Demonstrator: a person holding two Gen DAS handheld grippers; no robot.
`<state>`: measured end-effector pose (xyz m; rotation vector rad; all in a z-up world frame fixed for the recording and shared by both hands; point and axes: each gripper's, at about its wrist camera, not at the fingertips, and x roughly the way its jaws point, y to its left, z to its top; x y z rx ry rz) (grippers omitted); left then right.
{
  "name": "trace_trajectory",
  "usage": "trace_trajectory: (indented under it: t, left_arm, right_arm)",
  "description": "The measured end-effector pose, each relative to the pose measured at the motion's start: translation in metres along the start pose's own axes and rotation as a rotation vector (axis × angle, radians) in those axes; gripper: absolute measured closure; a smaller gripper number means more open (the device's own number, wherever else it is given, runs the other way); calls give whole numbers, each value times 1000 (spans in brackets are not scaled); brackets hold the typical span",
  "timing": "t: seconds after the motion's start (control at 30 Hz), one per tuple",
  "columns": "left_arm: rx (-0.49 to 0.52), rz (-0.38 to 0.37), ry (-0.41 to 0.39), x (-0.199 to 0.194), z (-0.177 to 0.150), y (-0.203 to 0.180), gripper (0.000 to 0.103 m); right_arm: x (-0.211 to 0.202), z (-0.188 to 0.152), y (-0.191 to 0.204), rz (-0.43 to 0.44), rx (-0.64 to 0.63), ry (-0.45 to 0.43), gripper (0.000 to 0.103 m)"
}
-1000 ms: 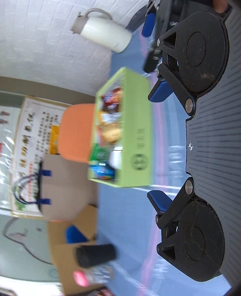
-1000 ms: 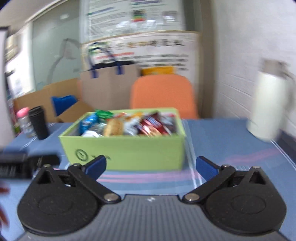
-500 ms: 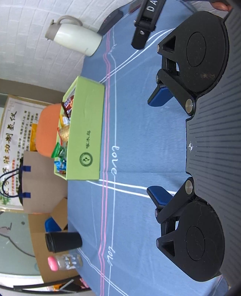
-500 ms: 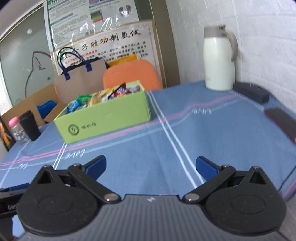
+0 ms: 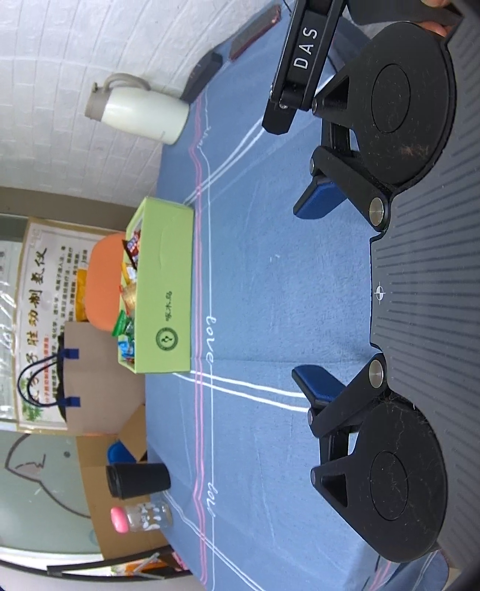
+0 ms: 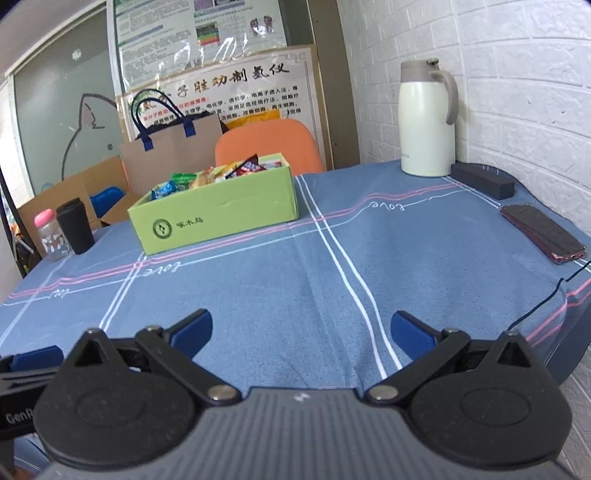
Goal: Organize snacks
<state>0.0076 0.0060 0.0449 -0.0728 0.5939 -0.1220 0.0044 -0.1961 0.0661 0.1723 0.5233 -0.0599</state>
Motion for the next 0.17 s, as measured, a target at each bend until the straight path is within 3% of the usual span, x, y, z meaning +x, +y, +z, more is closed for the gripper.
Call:
trace_trajectory:
  t: [0.17]
  left_arm:
    - [9,13,-22,-5,0,0,34]
  right_arm:
    - [-6,1,0,0,-12,-21,0]
